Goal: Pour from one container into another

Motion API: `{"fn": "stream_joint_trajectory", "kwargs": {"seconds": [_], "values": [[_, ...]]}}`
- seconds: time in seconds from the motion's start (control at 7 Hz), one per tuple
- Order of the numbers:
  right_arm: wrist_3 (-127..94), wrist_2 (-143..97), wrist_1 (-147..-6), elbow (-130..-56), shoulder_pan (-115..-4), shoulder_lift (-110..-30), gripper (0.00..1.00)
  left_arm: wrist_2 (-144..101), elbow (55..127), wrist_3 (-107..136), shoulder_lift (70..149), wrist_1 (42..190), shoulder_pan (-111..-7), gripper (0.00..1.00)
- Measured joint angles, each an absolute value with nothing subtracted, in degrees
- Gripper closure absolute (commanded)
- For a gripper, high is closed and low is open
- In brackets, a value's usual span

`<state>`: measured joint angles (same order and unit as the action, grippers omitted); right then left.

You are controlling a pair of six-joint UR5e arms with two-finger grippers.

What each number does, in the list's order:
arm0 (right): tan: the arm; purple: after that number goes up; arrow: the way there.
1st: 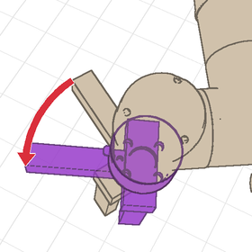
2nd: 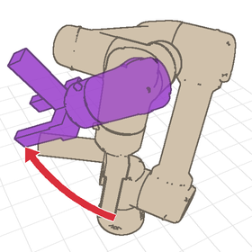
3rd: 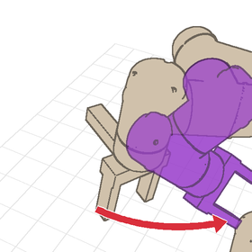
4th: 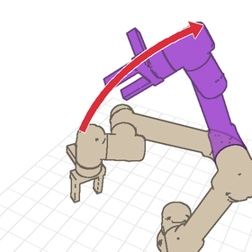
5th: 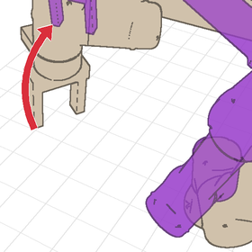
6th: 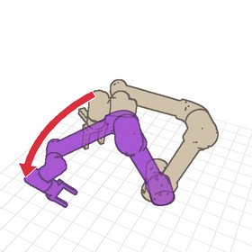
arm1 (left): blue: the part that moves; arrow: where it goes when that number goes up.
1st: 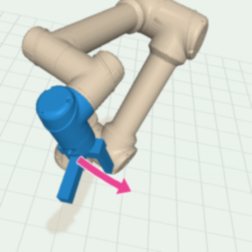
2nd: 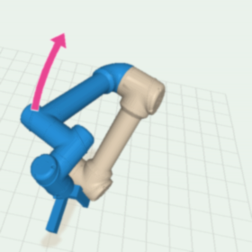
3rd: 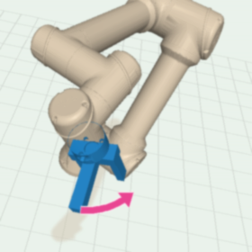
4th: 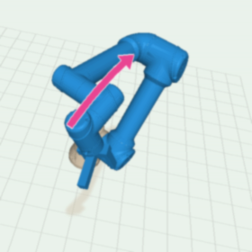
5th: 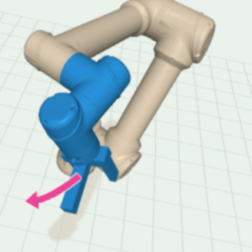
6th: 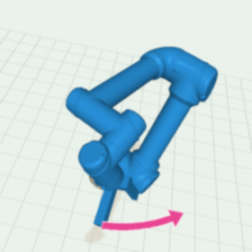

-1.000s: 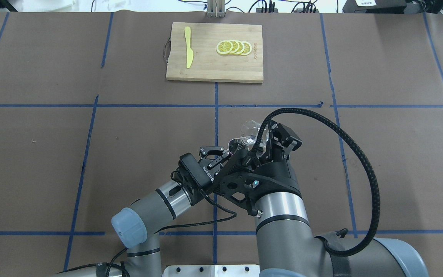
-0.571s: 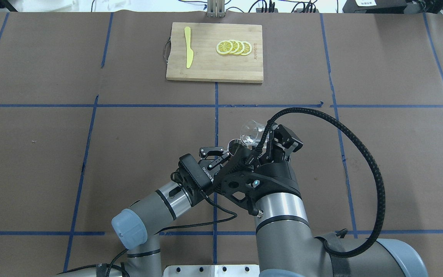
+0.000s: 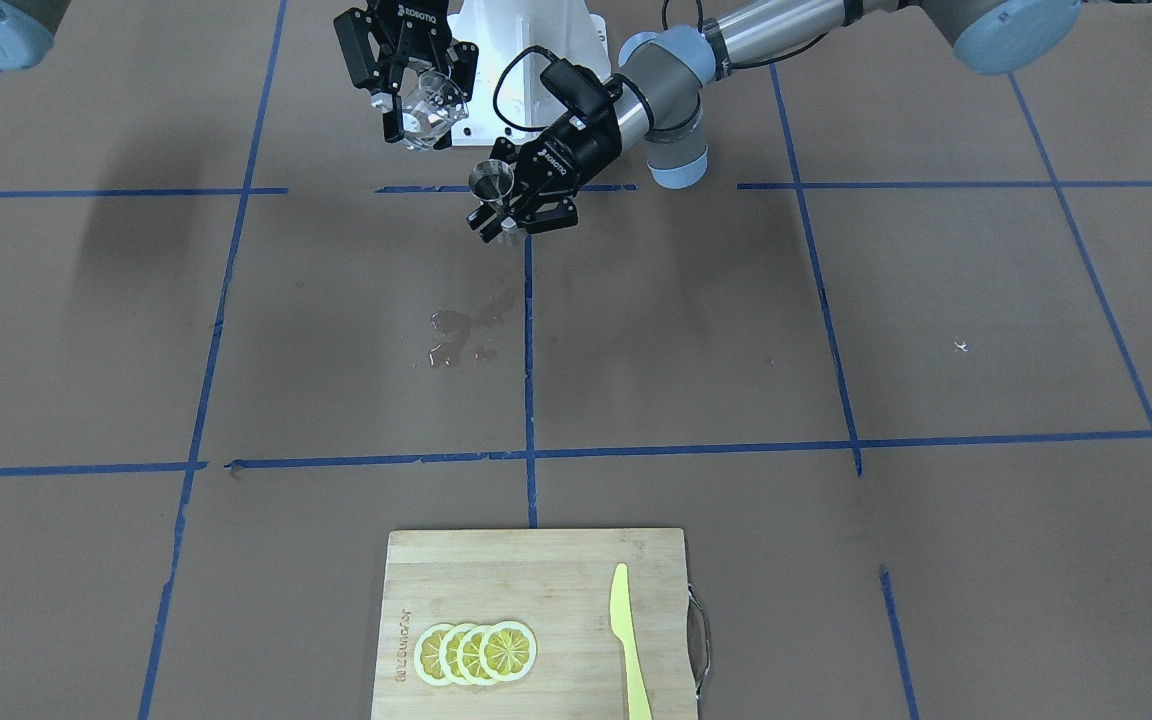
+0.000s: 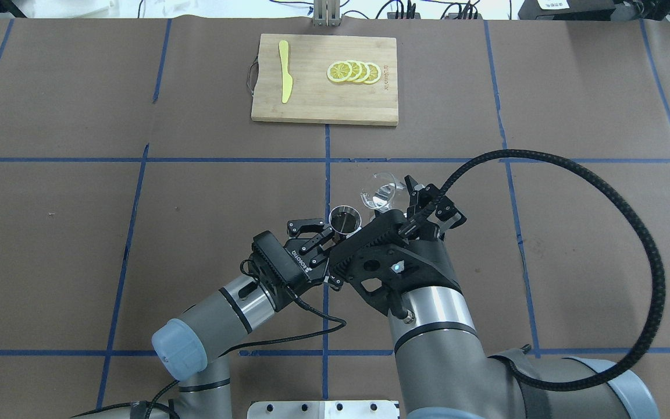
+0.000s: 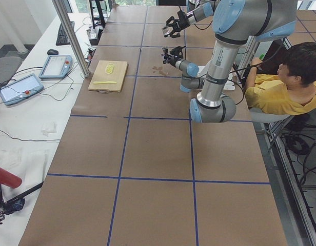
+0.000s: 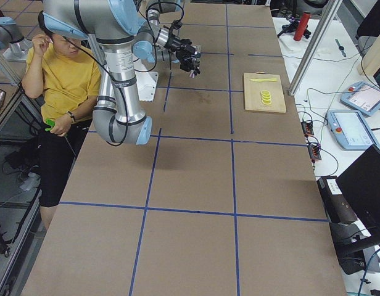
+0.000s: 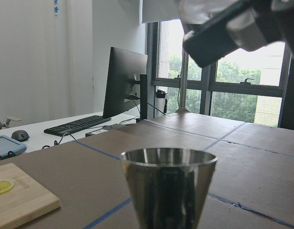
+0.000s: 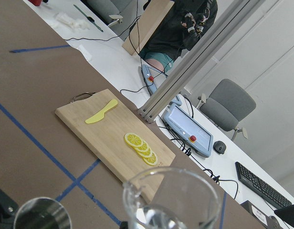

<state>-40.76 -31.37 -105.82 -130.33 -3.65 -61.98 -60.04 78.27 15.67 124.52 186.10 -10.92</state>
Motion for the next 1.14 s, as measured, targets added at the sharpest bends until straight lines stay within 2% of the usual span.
{"fn": "stream_joint_trajectory", "kwargs": {"seconds": [0.71,1.14], "values": [[-49.03,-35.53,-101.08,-133.39,-8.15,-65.82,1.0,-47.94,88.33,15.79,115.2,186.17,-11.95,1.0],[-50.2,-41.27,-96.51,-133.48,-12.95,-71.04,1.0,-42.42,89.57,16.48,110.93,186.16,-14.1,1.0]]}}
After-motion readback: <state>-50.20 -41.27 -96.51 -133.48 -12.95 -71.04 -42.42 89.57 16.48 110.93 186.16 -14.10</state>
